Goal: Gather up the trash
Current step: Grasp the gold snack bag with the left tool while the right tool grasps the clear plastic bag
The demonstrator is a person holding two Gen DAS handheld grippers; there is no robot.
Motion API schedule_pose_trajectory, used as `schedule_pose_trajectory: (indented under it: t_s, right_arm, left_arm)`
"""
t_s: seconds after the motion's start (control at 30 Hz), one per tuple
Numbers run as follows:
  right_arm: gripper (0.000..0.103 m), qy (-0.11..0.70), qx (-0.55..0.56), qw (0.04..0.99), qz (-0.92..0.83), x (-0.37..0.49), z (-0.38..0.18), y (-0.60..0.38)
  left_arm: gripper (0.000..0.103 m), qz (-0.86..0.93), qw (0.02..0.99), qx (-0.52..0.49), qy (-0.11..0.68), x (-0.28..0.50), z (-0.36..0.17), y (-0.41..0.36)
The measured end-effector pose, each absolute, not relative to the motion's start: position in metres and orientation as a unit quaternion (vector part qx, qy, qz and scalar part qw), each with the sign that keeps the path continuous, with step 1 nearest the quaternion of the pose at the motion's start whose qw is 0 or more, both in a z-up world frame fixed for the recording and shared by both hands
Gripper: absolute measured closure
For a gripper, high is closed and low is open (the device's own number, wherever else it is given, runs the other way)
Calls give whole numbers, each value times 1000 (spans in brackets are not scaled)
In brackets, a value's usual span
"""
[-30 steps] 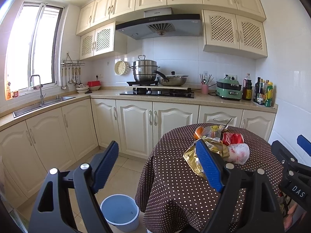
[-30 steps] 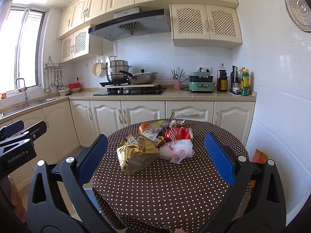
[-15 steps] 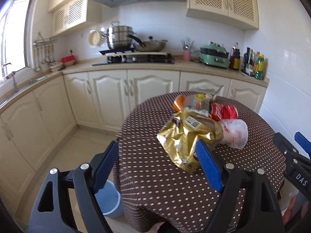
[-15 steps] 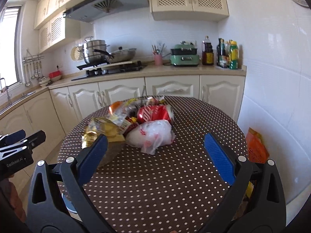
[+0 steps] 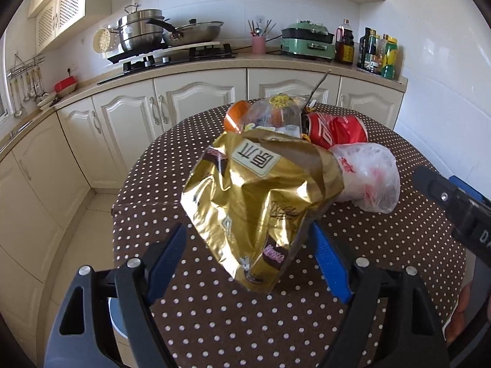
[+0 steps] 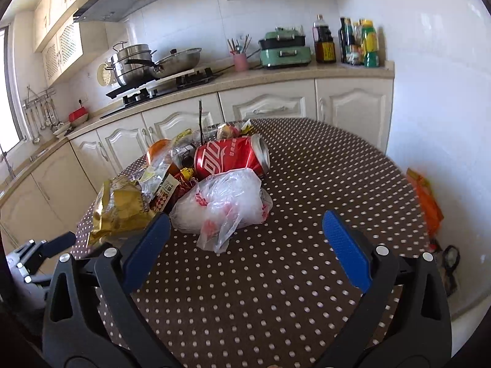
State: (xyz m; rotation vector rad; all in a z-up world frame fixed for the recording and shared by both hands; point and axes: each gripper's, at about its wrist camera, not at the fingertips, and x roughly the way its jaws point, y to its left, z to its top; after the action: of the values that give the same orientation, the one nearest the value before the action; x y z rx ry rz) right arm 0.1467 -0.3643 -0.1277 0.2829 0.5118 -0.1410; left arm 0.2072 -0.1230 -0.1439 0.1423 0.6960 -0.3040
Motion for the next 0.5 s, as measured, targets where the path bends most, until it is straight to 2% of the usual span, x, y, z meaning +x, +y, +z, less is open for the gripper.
schedule_pose_trajectory:
  t_s: [0.07,0.13,0.27,0.3,0.37,0.4,0.43,0.5]
  right_arm:
    - [6,260,149,952,-64,158,-132,-367]
    - [6,271,157,948,-62,170,-135,-368]
    - [6,303,181,934,-49,197,-143,-371]
    - [9,308,181,932,-51,200,-145,-371]
    - [27,324,187,926,-49,212,-149,-371]
    - [46,330,190,923,-47,214,-151,-371]
    - [53,340,192,920,-44,218,-154,-371]
    - [54,342,195,918,-40,219,-155,-371]
  left_arm:
    - [31,-154,926,66,339,212,-146,-125]
    - [66,-163,923,52,346,218,-149,-124]
    - [79,-173,923,7,343,221,-147,-109]
    - [81,-171,926,-1,336,220,-145,-105]
    - [82,-172,930,-22,323,216,-138,-96]
    - [83,-173,933,-27,315,213,-134,-93]
    - [84,-171,936,-28,307,210,-131,-90]
    - [85,-170,940,-35,294,206,-125,-84]
